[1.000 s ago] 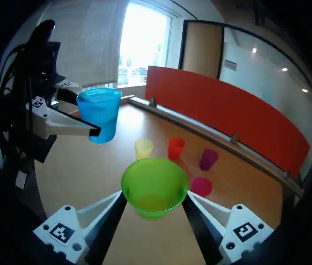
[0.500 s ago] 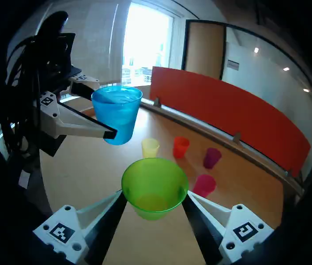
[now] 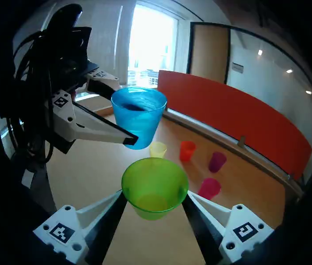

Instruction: Pour water

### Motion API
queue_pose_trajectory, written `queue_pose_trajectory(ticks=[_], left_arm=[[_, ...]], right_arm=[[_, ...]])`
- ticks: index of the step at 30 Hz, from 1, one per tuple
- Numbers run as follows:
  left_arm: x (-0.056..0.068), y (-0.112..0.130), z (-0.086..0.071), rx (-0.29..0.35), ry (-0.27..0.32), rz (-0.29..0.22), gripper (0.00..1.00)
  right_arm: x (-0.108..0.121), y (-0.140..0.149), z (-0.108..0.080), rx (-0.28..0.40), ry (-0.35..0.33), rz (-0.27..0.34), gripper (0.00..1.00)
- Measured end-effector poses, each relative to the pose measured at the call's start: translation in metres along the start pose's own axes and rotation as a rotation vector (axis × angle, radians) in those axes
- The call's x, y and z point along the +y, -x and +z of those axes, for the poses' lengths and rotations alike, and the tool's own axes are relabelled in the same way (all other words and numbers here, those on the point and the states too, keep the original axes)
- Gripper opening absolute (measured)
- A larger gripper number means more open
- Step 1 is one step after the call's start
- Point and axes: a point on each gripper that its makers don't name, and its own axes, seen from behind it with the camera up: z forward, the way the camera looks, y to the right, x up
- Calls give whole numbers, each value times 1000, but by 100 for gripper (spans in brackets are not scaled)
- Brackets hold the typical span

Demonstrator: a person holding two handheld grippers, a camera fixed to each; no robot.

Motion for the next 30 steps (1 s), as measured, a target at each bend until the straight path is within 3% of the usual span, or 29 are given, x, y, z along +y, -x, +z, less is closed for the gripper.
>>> queue_pose_trajectory(ticks=[15, 30], left_arm=[[-3, -13, -2, -5, 3, 130, 77], [3, -28, -2, 10, 25, 216, 77]], right_arm=[[-5, -1, -7, 0, -10, -11, 88], [-5, -4, -11, 10, -11, -9, 88]])
